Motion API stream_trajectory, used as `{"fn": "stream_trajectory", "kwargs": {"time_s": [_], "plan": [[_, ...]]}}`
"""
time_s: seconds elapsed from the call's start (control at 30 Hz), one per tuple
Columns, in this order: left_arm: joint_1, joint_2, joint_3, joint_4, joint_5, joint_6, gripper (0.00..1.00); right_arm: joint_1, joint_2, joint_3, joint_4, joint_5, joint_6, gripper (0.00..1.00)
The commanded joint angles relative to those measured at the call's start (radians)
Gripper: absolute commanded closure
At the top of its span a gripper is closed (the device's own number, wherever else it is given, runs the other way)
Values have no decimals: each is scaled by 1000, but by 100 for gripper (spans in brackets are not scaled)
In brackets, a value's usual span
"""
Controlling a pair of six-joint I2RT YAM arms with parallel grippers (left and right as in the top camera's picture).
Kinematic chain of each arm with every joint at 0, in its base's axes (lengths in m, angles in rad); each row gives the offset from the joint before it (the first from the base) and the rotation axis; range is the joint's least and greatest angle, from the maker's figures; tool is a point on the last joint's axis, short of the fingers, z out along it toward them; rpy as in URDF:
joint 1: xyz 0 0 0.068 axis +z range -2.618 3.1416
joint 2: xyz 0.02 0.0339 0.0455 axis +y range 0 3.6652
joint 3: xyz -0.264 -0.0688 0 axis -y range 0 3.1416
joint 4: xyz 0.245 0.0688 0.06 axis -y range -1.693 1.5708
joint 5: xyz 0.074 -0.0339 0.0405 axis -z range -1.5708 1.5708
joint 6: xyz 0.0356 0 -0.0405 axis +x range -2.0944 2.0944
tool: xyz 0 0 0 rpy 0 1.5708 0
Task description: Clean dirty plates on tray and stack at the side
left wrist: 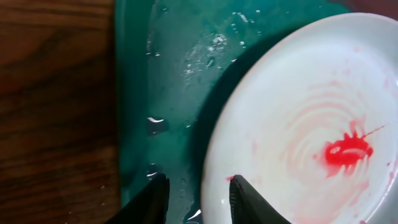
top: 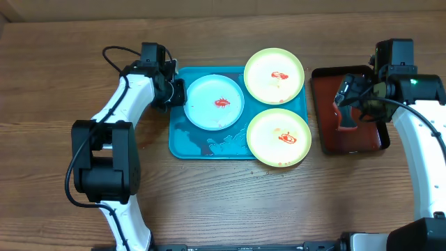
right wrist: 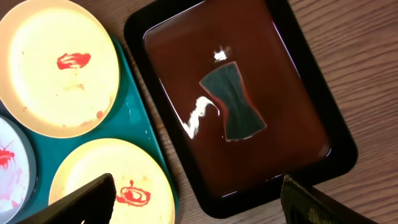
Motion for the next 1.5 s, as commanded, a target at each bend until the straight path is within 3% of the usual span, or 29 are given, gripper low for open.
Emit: {"fn": "stream_trajectory", "kwargs": {"time_s": [0.0, 0.4, 0.47, 0.53, 0.7, 0.77, 1.03, 1.47], "plan": [[-24, 11, -14, 23, -16, 20, 64, -3, -4, 26, 0, 18, 0, 13], [-32, 69, -22, 0, -143, -68, 66, -3, -4, 26, -8, 18, -19, 14], [-34, 77, -22, 5, -137, -76, 71, -3, -4, 26, -8, 18, -19, 14], [-38, 82, -22, 11, -122, -75, 85, -3, -4, 26, -8, 37, -18, 23], [-40, 82, -22, 19, -70, -69, 89, -3, -4, 26, -3, 55, -18, 23], [-40, 82, -22, 19, -24, -27, 96, -3, -4, 26, -1, 55, -18, 23], [-40, 82, -22, 19, 5, 36, 96, -24, 31, 14, 43, 70, -23, 28], [-40, 82, -22, 18, 8, 72, 96, -37, 307, 14, 191, 70, -205, 26]]}}
